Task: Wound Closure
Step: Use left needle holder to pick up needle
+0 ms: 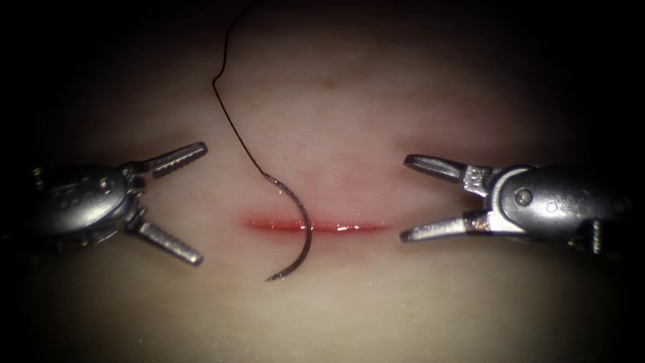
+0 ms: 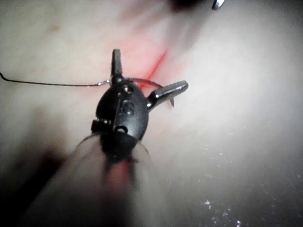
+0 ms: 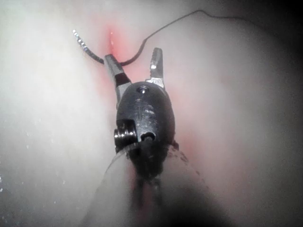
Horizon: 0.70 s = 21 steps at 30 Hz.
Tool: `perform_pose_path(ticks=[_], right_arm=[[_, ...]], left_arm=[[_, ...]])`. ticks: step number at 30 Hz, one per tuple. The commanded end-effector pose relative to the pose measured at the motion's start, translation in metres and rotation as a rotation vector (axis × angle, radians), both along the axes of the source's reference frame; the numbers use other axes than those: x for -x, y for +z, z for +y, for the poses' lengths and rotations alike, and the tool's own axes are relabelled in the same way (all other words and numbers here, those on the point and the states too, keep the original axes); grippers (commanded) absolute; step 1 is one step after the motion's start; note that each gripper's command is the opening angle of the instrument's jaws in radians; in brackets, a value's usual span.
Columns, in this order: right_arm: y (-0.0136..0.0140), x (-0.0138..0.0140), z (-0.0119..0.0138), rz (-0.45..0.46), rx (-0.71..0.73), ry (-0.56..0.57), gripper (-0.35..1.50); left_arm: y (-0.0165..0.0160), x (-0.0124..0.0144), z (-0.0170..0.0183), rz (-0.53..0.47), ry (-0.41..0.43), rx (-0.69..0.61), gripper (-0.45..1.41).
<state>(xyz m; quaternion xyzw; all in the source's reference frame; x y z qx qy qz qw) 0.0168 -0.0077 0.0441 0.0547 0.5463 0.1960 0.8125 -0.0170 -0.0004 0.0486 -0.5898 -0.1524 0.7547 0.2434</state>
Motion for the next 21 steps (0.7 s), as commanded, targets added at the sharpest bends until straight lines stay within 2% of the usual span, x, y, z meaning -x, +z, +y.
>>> perform_pose_path(ticks=[1, 11, 16, 21], right_arm=[[0.0004, -0.0007, -0.0003, 0.003, 0.0, -0.002, 0.95], [0.0001, -0.0009, -0.0005, 0.005, 0.001, 0.001, 0.94], [0.0002, -0.0008, -0.0007, 0.006, 0.003, -0.001, 0.99], [0.0002, -0.0006, -0.0009, 0.009, -0.001, -0.001, 0.99]], left_arm=[[0.0005, 0.0006, -0.0004, 0.001, 0.003, -0.002, 0.79], [-0.0005, 0.001, -0.0006, 0.009, -0.006, -0.007, 0.79], [-0.0012, 0.0016, -0.0017, 0.196, -0.087, -0.034, 0.82], [-0.0021, 0.003, -0.0024, 0.279, -0.034, -0.132, 0.84]])
